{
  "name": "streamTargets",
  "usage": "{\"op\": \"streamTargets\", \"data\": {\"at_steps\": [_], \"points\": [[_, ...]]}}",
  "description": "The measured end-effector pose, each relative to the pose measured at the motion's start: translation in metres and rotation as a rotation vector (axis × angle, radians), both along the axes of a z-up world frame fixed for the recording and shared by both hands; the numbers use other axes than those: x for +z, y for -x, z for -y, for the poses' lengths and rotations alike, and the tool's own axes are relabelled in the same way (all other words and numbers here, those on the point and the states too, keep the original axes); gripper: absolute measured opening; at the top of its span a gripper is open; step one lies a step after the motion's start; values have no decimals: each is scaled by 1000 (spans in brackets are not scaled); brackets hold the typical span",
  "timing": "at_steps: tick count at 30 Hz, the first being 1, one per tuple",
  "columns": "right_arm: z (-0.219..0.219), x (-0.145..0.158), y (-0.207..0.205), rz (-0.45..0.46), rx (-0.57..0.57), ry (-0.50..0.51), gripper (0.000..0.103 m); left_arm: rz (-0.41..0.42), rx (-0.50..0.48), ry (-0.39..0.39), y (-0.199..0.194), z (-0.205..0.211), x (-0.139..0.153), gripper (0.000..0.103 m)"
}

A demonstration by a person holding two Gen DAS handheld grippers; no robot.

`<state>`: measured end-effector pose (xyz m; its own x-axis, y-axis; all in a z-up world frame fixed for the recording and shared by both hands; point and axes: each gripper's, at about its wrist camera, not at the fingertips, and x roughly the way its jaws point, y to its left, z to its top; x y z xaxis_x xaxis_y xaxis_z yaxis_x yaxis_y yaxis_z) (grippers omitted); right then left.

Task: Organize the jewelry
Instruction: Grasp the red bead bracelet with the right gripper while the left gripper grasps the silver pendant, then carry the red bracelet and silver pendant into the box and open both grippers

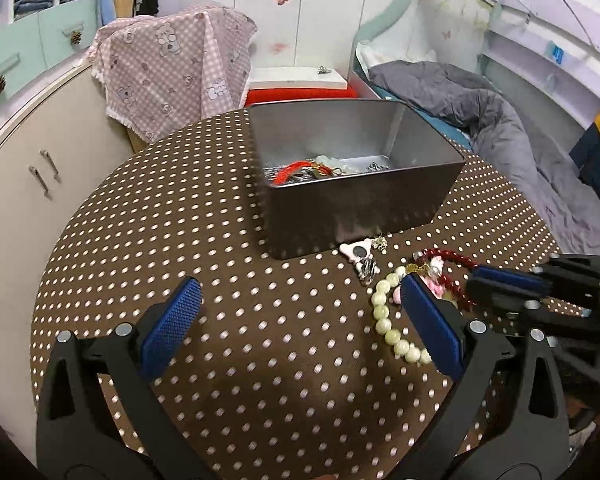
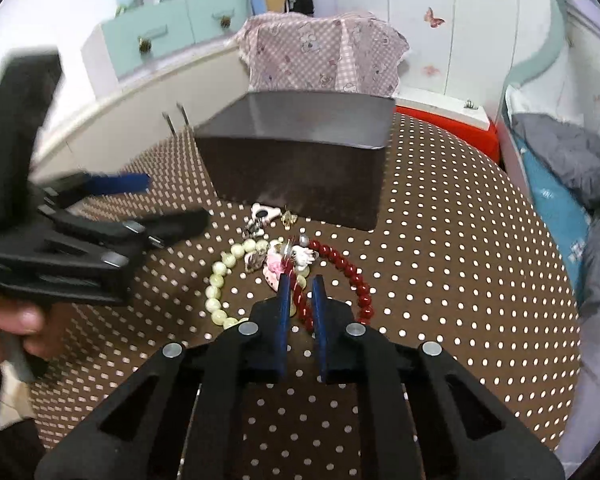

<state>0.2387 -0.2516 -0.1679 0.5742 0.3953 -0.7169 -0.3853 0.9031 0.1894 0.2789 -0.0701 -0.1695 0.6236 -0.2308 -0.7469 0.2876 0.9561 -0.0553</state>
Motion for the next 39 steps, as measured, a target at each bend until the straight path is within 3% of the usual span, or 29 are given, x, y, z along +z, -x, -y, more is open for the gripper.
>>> {"op": "streamTargets", "data": {"at_steps": [7, 12, 13, 14, 16, 20, 21, 24, 25, 27, 28, 32, 39], "points": [[10, 4, 1, -11, -16, -13, 9, -28, -1, -30, -19, 23, -13, 97], [12, 1, 5, -16, 2, -17, 12, -57, 11, -20, -22, 26, -22, 88], [11, 1, 3, -16, 9, -19, 19, -59, 10, -15, -21, 27, -23, 86], [10, 1, 5, -10, 14, -15, 36, -62, 12, -7, -21, 25, -23, 83], [6, 4, 5, 10, 31, -3, 55, -65, 15, 2, -21, 22, -23, 81], [-5, 0, -1, 11, 56, 54, 52, -68, 18, 25, -22, 17, -22, 79], [-10, -3, -4, 6, 66, 74, 50, -69, 13, 18, -23, 18, -23, 73], [-19, -13, -8, -12, 96, 100, 31, -54, 5, -23, -25, 22, -25, 65], [-21, -15, -9, -19, 98, 114, 17, -49, 1, -28, -25, 22, -25, 61], [-22, -16, -8, -22, 100, 109, 10, -40, -7, -25, -23, 20, -24, 31], [-23, -15, -5, -13, 96, 113, 7, -44, -15, -7, -23, 17, -23, 24], [-16, -7, 2, -7, 88, 73, 7, -50, -48, 39, -16, 8, -21, 22], [13, 14, 11, -11, 47, -90, 7, -28, -55, 67, -1, -6, -13, 21]]}}
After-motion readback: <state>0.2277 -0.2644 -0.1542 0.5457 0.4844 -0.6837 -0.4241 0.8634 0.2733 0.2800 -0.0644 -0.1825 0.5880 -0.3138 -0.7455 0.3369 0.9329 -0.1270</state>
